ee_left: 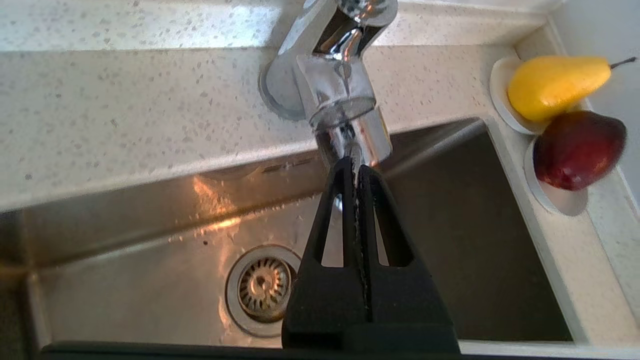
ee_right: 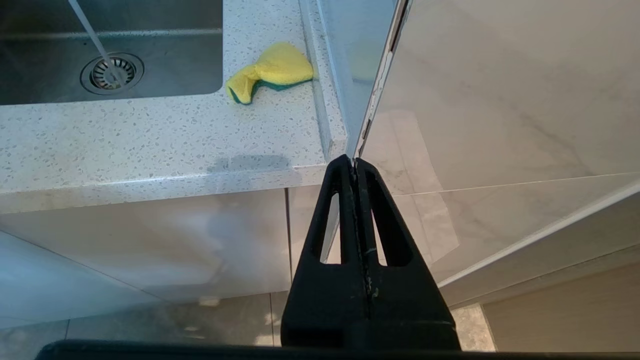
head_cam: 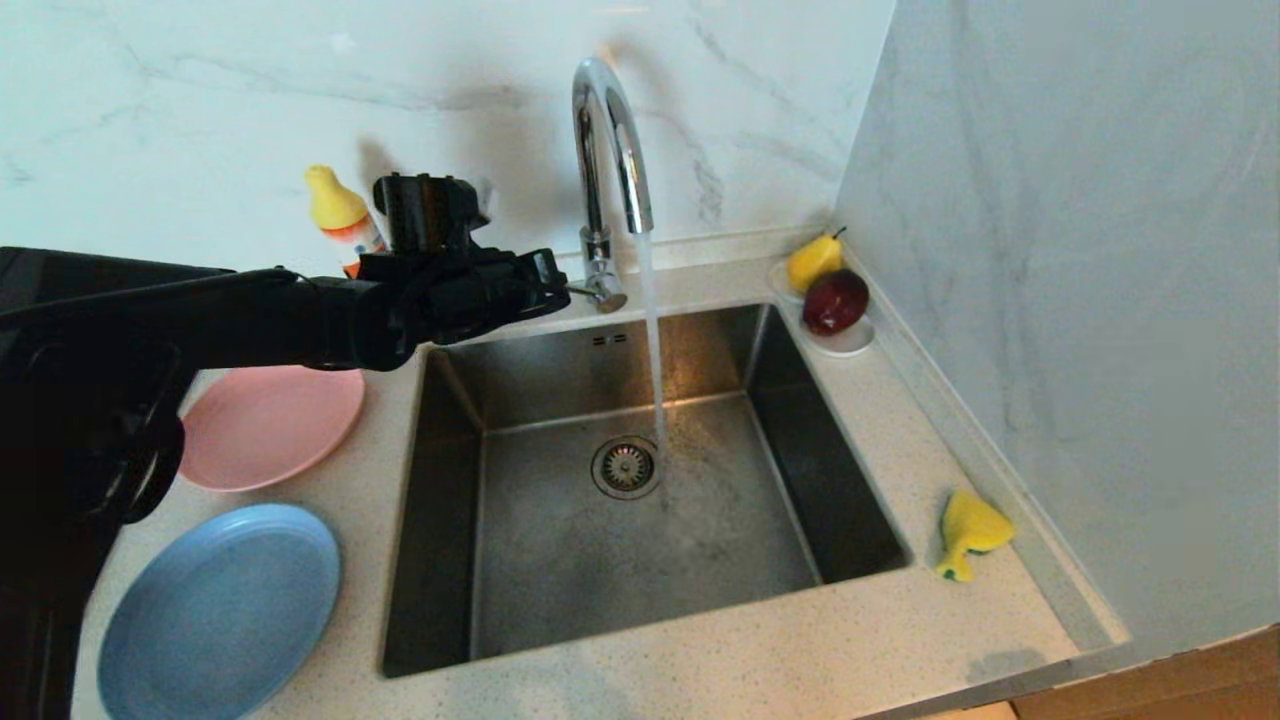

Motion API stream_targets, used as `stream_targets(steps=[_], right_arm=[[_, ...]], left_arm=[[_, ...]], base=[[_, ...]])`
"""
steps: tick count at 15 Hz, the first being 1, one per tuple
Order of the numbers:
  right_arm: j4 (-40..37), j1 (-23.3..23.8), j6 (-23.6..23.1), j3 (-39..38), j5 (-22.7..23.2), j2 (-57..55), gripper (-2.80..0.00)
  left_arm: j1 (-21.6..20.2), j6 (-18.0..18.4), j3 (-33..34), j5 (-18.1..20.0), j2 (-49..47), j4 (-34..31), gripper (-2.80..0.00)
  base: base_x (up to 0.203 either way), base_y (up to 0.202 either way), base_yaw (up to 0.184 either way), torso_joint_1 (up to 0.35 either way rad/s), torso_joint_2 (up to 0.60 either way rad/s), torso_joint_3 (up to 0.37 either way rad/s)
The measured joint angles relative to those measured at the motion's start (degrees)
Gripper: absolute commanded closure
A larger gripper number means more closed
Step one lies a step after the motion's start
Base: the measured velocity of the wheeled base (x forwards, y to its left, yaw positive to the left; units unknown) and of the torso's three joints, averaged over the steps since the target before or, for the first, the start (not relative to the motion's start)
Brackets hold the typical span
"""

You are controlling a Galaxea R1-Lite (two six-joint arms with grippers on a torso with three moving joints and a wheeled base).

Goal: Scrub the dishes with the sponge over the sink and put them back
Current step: Turn on the faucet, then pick up a bowl and the sponge

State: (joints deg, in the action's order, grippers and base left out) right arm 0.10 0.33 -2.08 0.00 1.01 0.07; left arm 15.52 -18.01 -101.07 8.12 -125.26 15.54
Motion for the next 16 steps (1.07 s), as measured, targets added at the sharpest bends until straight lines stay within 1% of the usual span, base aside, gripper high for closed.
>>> stream_targets(steps=[3,6,9,11,12,14,16], right_arm=[[0.0,0.0,0.0,0.0,0.0,0.0,0.0],[0.0,0.0,0.0,0.0,0.0,0.0,0.0],[0.0,0.0,0.0,0.0,0.0,0.0,0.0],[0.0,0.0,0.0,0.0,0.0,0.0,0.0],[0.0,0.0,0.0,0.0,0.0,0.0,0.0],[0.0,0.0,0.0,0.0,0.0,0.0,0.0],[0.0,0.0,0.0,0.0,0.0,0.0,0.0]], left_arm=[[0.0,-0.1,0.7,-0.2,0.9,0.0,0.0],[-0.7,-0.5,-0.9,-0.6,2.4,-0.5,0.0],[-1.4,-0.9,0.1,-0.9,8.4,-1.6,0.0],[-1.5,-0.6,3.1,-2.1,15.0,-2.5,0.0],[-1.5,0.1,5.3,-3.5,19.0,-2.8,0.0],[-1.4,3.0,11.0,-7.1,27.8,-3.0,0.0],[-1.3,7.1,19.1,-11.1,38.0,-3.0,0.0]], base=[[0.0,0.0,0.0,0.0,0.0,0.0],[0.0,0.0,0.0,0.0,0.0,0.0],[0.0,0.0,0.0,0.0,0.0,0.0],[0.0,0.0,0.0,0.0,0.0,0.0],[0.0,0.0,0.0,0.0,0.0,0.0],[0.0,0.0,0.0,0.0,0.0,0.0],[0.0,0.0,0.0,0.0,0.0,0.0]])
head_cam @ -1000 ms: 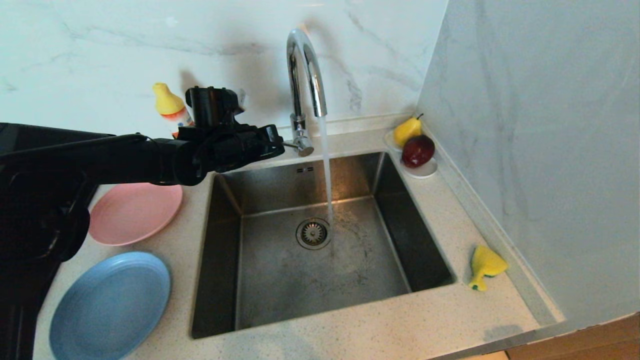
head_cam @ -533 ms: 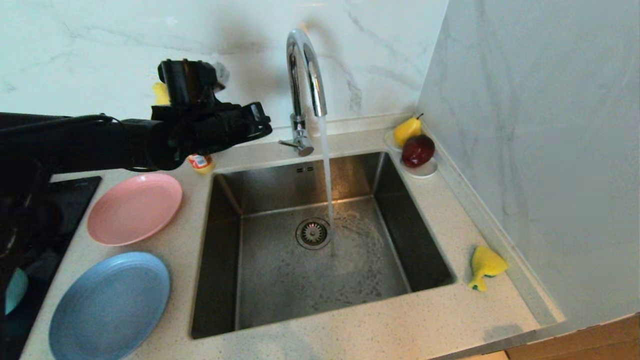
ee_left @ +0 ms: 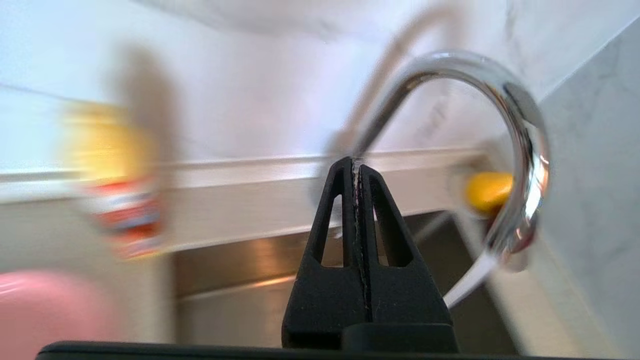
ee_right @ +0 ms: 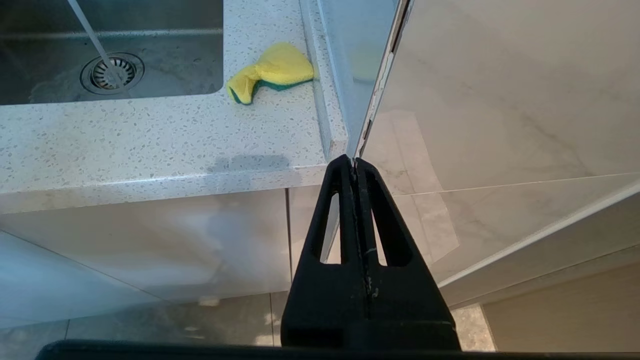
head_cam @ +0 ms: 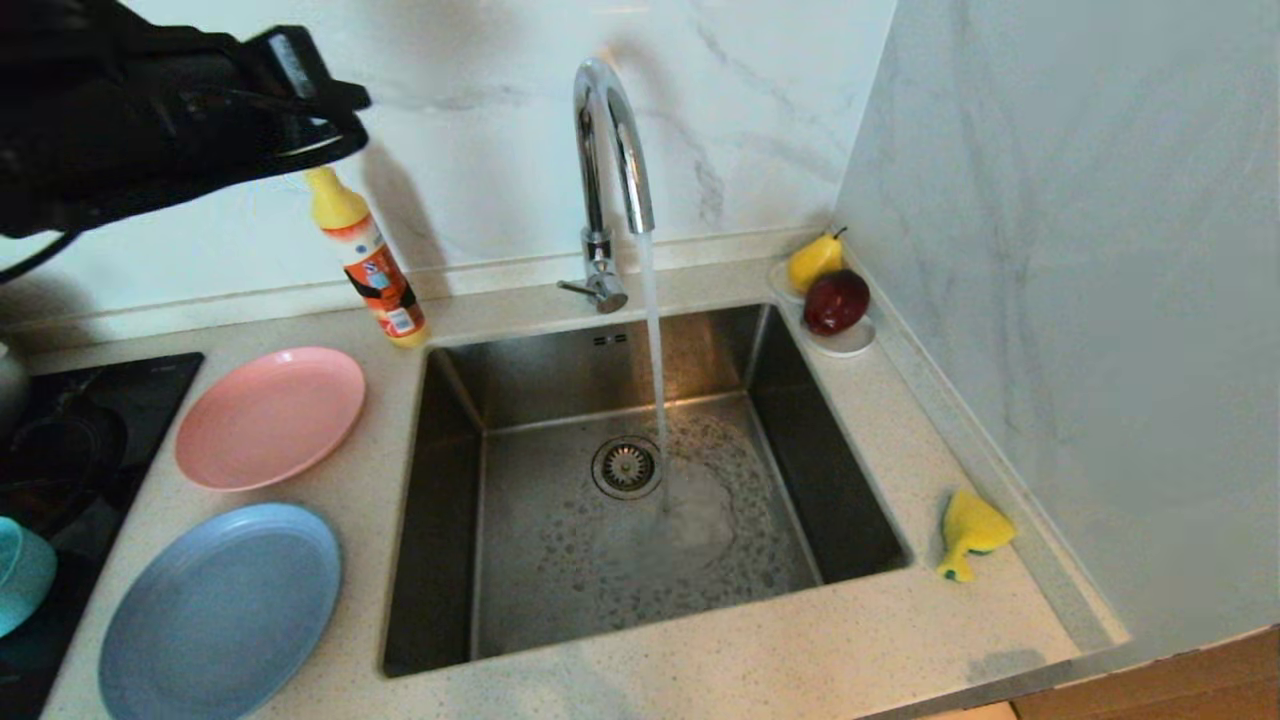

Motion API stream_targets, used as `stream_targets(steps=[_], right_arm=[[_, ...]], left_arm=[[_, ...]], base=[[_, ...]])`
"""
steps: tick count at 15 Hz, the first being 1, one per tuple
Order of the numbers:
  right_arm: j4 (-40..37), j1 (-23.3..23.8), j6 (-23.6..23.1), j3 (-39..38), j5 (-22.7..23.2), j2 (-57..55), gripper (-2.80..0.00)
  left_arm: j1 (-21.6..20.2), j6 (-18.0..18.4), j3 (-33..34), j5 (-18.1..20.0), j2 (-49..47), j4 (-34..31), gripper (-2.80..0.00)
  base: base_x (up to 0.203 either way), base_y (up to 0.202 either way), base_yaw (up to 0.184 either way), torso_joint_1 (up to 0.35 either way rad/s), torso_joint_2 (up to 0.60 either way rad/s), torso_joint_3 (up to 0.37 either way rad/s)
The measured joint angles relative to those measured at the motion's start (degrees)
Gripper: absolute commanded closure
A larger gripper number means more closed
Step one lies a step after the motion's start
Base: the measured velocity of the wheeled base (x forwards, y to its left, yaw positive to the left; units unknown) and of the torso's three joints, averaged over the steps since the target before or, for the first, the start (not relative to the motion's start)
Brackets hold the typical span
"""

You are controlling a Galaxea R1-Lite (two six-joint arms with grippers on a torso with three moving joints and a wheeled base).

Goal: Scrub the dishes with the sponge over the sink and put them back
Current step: Pick up a bowl and the sponge

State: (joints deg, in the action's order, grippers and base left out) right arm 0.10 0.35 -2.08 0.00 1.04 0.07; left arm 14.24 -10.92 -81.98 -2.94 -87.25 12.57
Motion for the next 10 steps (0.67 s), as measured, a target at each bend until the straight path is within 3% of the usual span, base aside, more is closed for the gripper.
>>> stream_targets(steps=[5,7,10], right_arm=[[0.0,0.0,0.0,0.0,0.0,0.0,0.0],[0.0,0.0,0.0,0.0,0.0,0.0,0.0],[0.0,0.0,0.0,0.0,0.0,0.0,0.0]], left_arm=[[-0.3,9.6,28.6,-8.6,30.4,-0.4,0.0],[-1.7,11.6,39.2,-11.0,43.4,-2.0,0.0],[-7.3,12.8,51.0,-12.5,61.7,-8.8,0.0]], base=[[0.0,0.0,0.0,0.0,0.0,0.0],[0.0,0.0,0.0,0.0,0.0,0.0],[0.0,0.0,0.0,0.0,0.0,0.0]])
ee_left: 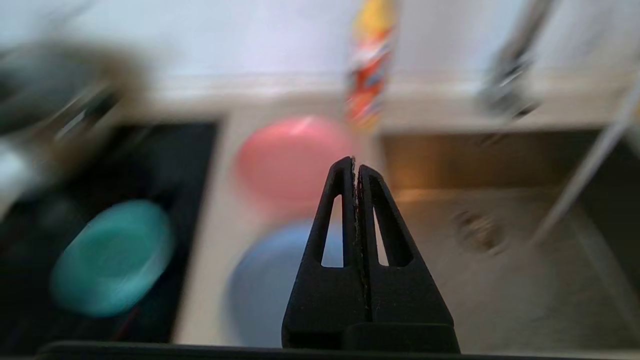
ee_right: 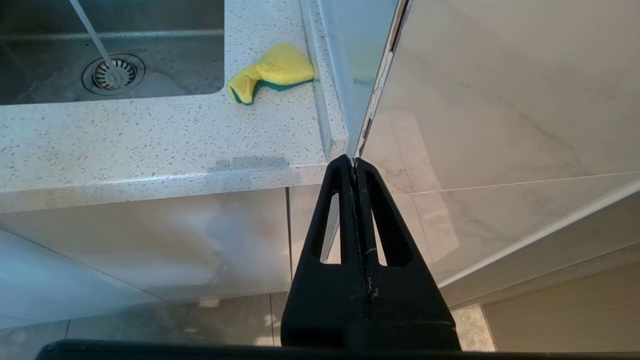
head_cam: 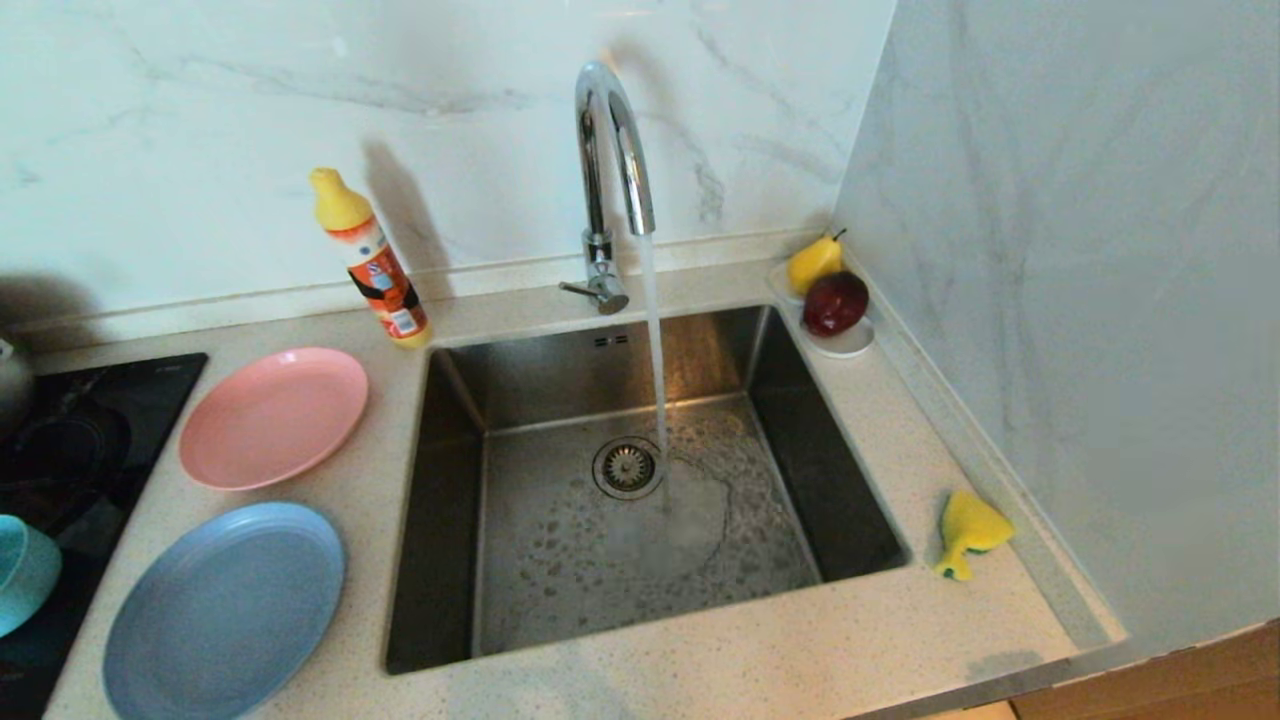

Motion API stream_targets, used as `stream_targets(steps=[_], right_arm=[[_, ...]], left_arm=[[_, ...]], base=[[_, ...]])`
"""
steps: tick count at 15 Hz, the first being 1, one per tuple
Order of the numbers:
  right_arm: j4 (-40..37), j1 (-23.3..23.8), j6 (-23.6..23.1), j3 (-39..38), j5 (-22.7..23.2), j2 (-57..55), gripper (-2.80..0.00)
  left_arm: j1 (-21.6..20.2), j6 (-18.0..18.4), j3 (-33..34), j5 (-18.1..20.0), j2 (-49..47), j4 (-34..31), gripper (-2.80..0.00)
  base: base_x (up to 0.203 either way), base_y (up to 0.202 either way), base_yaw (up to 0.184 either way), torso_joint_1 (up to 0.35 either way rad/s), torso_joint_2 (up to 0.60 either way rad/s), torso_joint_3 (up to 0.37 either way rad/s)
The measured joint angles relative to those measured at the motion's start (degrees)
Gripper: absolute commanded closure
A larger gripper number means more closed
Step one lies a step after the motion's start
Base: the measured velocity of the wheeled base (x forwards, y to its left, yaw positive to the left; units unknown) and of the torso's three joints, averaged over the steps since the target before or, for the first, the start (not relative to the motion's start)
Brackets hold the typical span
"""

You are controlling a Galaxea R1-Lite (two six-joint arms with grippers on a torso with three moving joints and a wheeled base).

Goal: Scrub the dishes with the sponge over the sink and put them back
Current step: Pick up a bowl and the sponge

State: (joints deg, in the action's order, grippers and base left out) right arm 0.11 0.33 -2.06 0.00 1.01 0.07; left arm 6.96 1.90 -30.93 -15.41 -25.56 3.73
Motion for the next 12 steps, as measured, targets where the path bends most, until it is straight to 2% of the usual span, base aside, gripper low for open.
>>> stream_targets(steps=[4,6,7,8,12], right_arm=[[0.0,0.0,0.0,0.0,0.0,0.0,0.0],[0.0,0.0,0.0,0.0,0.0,0.0,0.0],[0.0,0.0,0.0,0.0,0.0,0.0,0.0],[0.0,0.0,0.0,0.0,0.0,0.0,0.0],[0.0,0.0,0.5,0.0,-0.1,0.0,0.0]], left_arm=[[-5.4,0.3,16.5,4.1,18.7,-9.1,0.0],[-6.3,-0.1,24.3,7.6,22.7,-7.8,0.0],[-6.5,-0.2,27.0,11.7,23.8,-6.4,0.0],[-6.7,-0.3,28.7,15.4,24.5,-5.4,0.0],[-6.9,-0.5,30.5,16.2,25.7,-4.4,0.0]], base=[[0.0,0.0,0.0,0.0,0.0,0.0],[0.0,0.0,0.0,0.0,0.0,0.0],[0.0,0.0,0.0,0.0,0.0,0.0],[0.0,0.0,0.0,0.0,0.0,0.0],[0.0,0.0,0.0,0.0,0.0,0.0]])
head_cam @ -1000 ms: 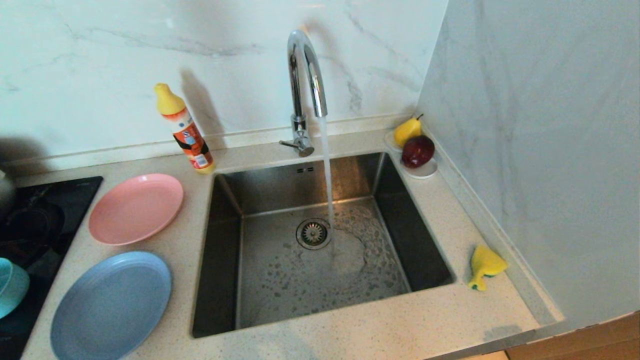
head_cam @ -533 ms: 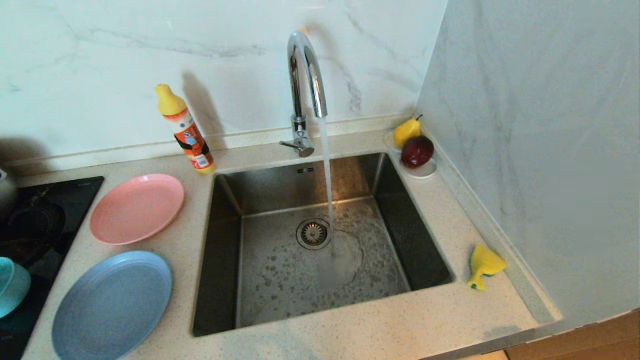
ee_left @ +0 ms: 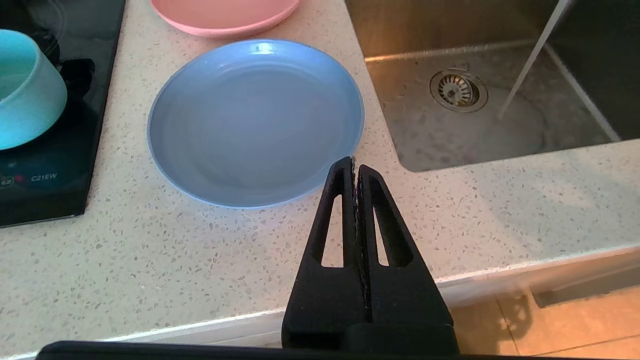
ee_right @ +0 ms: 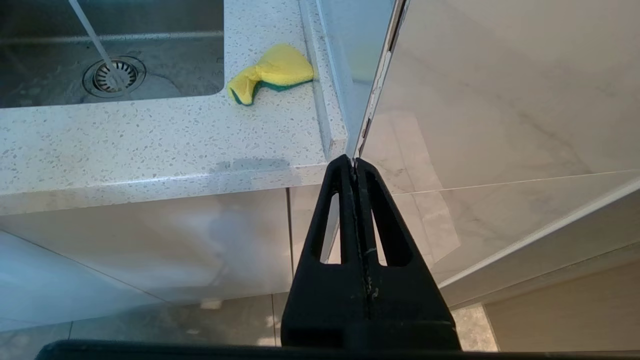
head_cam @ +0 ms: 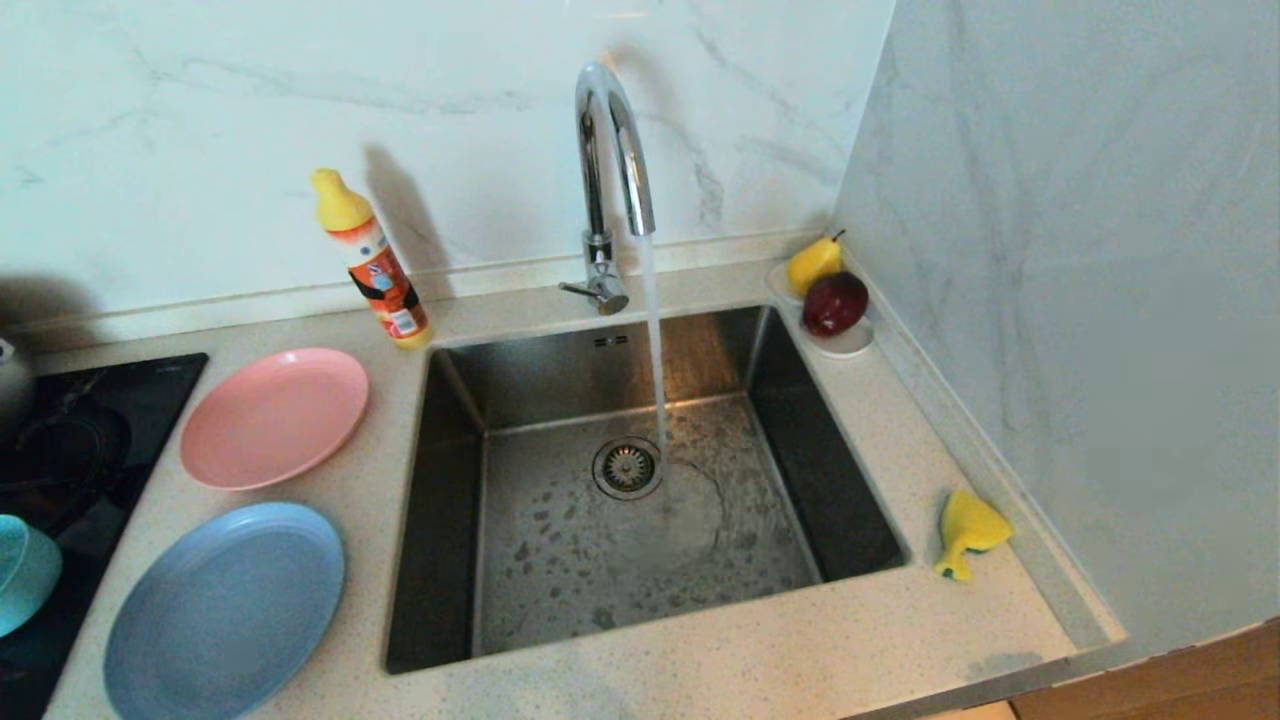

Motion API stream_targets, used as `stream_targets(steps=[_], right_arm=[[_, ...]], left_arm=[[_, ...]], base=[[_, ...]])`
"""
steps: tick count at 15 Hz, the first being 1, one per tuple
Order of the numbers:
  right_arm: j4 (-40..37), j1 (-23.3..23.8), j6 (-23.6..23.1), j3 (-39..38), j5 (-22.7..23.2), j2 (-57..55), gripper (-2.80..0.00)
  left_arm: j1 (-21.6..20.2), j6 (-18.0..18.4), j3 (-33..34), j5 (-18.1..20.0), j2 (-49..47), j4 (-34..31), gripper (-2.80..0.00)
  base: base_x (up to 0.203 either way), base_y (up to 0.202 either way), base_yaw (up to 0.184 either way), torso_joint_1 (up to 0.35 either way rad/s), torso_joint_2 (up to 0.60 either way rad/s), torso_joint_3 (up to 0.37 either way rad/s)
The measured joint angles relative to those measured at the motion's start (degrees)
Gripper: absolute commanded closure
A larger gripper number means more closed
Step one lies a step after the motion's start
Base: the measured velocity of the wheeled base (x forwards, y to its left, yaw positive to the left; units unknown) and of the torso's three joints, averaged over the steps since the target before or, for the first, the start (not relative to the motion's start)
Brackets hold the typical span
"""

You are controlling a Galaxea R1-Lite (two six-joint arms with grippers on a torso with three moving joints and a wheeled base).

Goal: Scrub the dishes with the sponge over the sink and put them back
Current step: Pick up a bowl and the sponge

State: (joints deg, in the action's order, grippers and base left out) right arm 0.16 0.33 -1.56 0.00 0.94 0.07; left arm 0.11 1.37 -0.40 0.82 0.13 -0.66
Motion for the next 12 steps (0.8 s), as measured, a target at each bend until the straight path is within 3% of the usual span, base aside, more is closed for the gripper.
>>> stream_targets(steps=[12], right_arm=[[-0.1,0.0,1.7,0.0,-1.0,0.0,0.0]], left_arm=[[0.0,0.0,0.3,0.0,0.1,0.0,0.0]], base=[[0.0,0.0,0.0,0.0,0.0,0.0]])
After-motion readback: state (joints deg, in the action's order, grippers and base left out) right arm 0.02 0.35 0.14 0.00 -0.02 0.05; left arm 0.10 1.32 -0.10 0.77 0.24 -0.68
